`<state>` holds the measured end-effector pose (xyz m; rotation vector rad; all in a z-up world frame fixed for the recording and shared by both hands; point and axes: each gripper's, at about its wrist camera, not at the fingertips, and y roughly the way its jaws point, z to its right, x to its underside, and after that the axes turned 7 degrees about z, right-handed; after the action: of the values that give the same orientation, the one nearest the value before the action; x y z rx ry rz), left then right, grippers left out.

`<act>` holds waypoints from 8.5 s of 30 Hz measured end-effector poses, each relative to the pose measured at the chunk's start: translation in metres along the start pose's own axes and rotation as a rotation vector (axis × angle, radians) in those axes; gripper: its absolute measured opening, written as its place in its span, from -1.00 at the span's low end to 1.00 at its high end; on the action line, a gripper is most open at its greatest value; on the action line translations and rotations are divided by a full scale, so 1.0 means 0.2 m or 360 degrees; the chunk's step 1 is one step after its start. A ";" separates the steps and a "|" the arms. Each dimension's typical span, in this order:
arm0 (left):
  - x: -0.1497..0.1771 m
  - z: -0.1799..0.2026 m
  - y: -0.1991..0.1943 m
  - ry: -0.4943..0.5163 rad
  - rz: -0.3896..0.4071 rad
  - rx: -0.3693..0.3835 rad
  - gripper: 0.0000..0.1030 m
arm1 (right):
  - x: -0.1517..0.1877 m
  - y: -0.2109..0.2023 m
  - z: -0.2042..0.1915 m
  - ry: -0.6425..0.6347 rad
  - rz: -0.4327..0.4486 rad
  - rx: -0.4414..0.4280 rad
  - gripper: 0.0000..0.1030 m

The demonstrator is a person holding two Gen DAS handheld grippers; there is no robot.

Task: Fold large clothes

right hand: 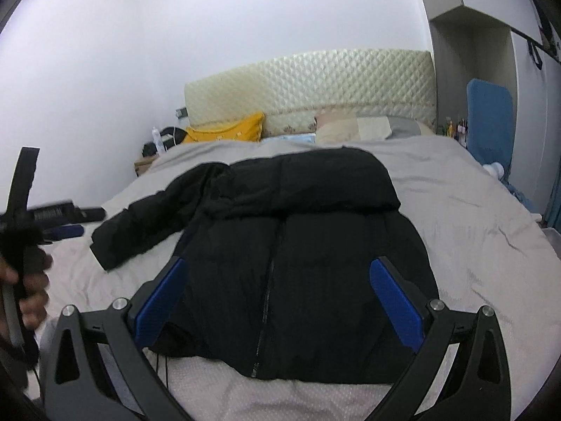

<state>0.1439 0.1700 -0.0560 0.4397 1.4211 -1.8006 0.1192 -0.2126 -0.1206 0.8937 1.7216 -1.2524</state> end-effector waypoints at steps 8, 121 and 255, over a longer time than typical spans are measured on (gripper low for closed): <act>-0.19 -0.77 0.20 -0.0491 -0.0112 -0.0225 0.81 | 0.05 0.05 0.01 0.0006 -0.0064 0.0024 1.00; -0.62 1.01 1.04 0.0576 0.0135 -0.0056 0.66 | -0.72 0.84 0.35 0.0104 0.0111 -0.0147 0.52; 0.54 -0.01 0.79 -0.0092 -0.1101 0.0195 -0.63 | 0.39 0.53 1.03 0.1077 -0.1172 -0.0250 -0.34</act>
<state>0.1946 0.1230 -0.2349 -0.0682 1.5380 -2.4272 0.2212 -0.3773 -0.2695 0.6330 2.8232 -1.3020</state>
